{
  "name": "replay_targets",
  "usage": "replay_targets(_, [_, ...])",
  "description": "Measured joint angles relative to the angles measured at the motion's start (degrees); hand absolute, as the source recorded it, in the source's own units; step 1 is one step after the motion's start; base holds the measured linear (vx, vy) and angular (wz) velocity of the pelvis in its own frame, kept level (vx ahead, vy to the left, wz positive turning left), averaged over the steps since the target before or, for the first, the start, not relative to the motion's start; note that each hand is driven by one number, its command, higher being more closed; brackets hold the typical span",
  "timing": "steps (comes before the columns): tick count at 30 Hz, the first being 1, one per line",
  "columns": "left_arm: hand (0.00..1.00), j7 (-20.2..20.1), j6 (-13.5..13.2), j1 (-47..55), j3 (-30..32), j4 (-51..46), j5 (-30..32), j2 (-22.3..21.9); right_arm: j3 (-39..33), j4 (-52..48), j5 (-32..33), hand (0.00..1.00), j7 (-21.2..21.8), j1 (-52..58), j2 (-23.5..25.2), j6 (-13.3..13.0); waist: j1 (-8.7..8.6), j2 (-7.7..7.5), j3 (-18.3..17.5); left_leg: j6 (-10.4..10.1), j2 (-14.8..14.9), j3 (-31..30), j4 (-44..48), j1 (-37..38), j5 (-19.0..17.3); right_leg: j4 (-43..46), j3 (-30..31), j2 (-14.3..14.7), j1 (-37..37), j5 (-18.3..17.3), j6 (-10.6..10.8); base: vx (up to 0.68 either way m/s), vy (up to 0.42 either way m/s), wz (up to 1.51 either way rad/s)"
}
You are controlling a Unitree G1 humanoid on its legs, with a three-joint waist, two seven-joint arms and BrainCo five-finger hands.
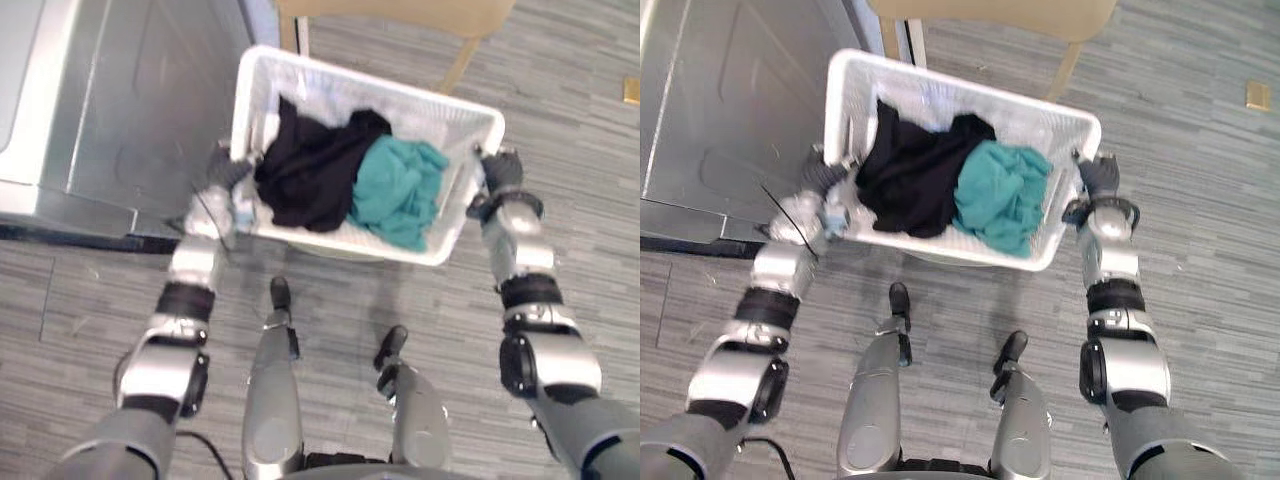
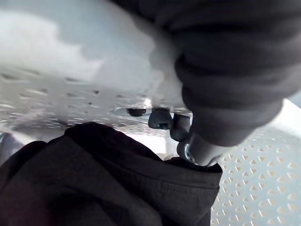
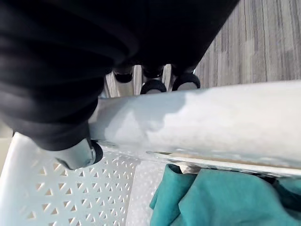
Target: Pick up the laundry basket with both hands and put the clothes into the washing machine.
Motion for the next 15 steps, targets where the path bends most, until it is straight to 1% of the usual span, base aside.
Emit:
replay_targets(1, [1.00,0.0,-0.2,-2.0,-0.1,1.1,-0.7,0.6,0.7,0.6,0.2,1.00,-0.4,-1.7,-0.5,-0.2,0.01,0.02,0.0,0.0,0.1,0.0,0.0,-0.9,0.2,0.4,-0.3,0.0,-0.8,0.1,-0.1,-0.02,-0.010,0.06])
replay_targets(2, [1.00,0.0,-0.4,-7.1,-1.0,3.8,-2.3,2.3,0.9,1.4,1.3,1.00,-1.2,-5.6,-1.0,-0.3,-0.02,-0.01,0.5,0.1,0.6,-0.1,-0.1,-2.9,0.7,0.9,-1.3,0.1,-2.5,0.3,-0.4,-0.01,-0.007,0.08])
replay_targets(3, [1.00,0.0,-0.4,-9.1,-1.4,5.0,-2.9,2.9,0.9,1.7,1.8,1.00,-1.8,-7.0,-1.1,-0.5,-0.02,-0.04,0.7,0.0,0.8,-0.3,-0.1,-3.6,0.9,1.0,-1.6,0.2,-3.2,0.3,-0.5,-0.01,-0.018,0.08])
replay_targets(5, [1.00,-0.2,-0.5,-13.5,-1.9,7.4,-3.7,4.4,0.8,3.2,2.6,1.00,-2.1,-10.6,-1.1,-1.2,0.03,-0.59,1.7,0.0,1.1,-0.4,-0.2,-5.2,1.2,1.3,-2.3,0.3,-4.7,0.4,-0.6,0.01,-0.019,-0.01])
replay_targets(8, [1.00,-0.5,-0.5,-14.5,-1.9,7.8,-3.7,4.7,0.7,3.2,3.8,1.00,-2.6,-11.7,-1.3,-1.7,0.97,-0.76,2.1,-0.1,2.0,0.0,-0.2,-7.1,1.3,1.4,-4.1,0.7,-6.7,1.4,-1.2,0.07,-0.040,-0.09])
replay_targets(15, [1.00,-0.6,-0.4,-14.4,-2.0,8.7,-3.6,4.7,0.9,4.0,4.9,1.00,-3.2,-12.4,-1.1,-1.4,1.64,-0.77,2.1,-0.2,3.8,1.2,-0.2,-7.5,1.4,4.8,-7.6,0.4,-7.8,1.3,-1.2,0.06,-0.040,0.01])
